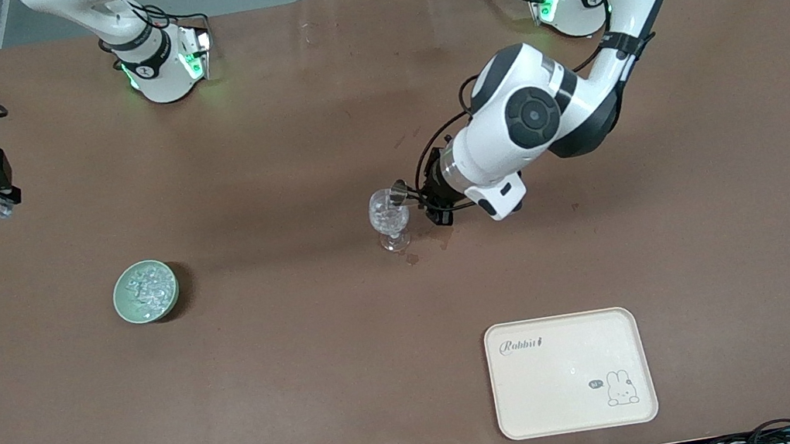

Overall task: Pour wine and add ice with both arms
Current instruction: 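Tilt the jigger with the left gripper to pour into the glass, then turn the jigger upright and draw it back from the glass, then set the jigger down while the right gripper moves ice over the glass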

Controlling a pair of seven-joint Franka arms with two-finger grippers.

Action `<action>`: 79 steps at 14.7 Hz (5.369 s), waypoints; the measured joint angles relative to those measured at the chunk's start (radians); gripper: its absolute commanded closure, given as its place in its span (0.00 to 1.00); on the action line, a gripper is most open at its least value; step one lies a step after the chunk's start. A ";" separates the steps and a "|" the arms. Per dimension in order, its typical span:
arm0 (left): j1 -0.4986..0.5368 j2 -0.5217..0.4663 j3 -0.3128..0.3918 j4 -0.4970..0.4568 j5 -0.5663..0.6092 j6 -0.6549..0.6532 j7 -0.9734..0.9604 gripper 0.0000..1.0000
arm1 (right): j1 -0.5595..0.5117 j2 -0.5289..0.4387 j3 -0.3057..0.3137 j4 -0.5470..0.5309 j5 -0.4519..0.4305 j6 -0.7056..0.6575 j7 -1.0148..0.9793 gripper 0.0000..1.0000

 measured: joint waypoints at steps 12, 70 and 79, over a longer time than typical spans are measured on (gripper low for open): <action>-0.083 0.000 0.007 0.043 0.211 -0.092 -0.186 0.99 | -0.001 0.000 -0.001 0.000 0.000 -0.002 0.000 0.96; 0.283 0.135 0.045 0.249 -0.509 -0.023 0.414 0.99 | 0.254 0.042 0.016 -0.012 0.022 0.110 0.318 1.00; 0.340 0.450 0.049 0.386 -0.846 0.243 0.930 0.99 | 0.568 0.311 0.018 0.041 0.021 0.352 0.724 1.00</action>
